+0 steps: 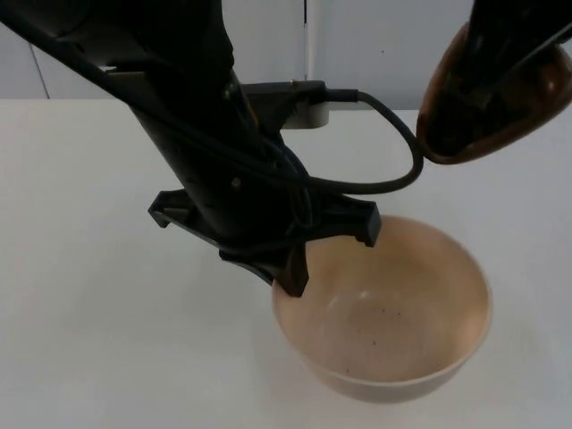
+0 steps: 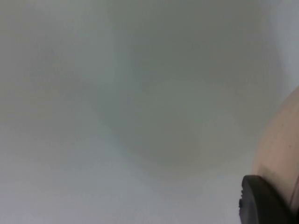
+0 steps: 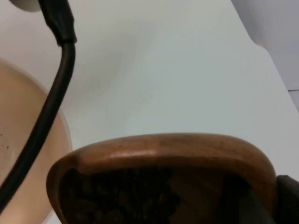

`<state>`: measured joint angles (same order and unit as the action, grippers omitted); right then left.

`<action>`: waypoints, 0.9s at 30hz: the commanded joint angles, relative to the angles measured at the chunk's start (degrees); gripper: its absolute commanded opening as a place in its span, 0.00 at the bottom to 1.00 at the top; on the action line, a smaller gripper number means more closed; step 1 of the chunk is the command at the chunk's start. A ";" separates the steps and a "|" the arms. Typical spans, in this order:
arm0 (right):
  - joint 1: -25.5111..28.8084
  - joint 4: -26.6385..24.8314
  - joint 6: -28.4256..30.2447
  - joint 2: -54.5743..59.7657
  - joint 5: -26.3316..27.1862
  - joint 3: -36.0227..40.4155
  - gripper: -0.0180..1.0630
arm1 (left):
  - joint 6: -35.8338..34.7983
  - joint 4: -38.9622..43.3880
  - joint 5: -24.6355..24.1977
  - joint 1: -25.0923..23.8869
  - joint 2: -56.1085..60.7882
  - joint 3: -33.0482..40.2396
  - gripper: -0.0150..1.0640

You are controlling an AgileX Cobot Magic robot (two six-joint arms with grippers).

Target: Pick up the bowl with the left hand and pour the coffee beans from the cup into the bowl with the right hand.

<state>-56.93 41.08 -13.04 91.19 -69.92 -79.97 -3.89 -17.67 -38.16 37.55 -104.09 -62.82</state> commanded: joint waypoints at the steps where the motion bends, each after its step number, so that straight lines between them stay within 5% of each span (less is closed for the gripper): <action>1: -0.44 0.74 0.59 -0.17 -0.04 -0.52 0.02 | -0.59 0.32 0.18 0.35 0.18 -0.44 0.01; 17: -0.73 0.76 0.89 -0.17 -0.04 -0.52 0.02 | -0.59 0.32 0.52 0.35 0.18 -0.44 0.01; 27: -5.06 5.22 0.89 0.06 -0.04 -0.52 0.02 | -0.59 0.32 0.53 0.35 0.18 -0.44 0.01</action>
<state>-61.48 45.17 -12.19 91.19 -70.06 -79.97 -3.89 -17.67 -37.83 37.55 -104.09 -62.82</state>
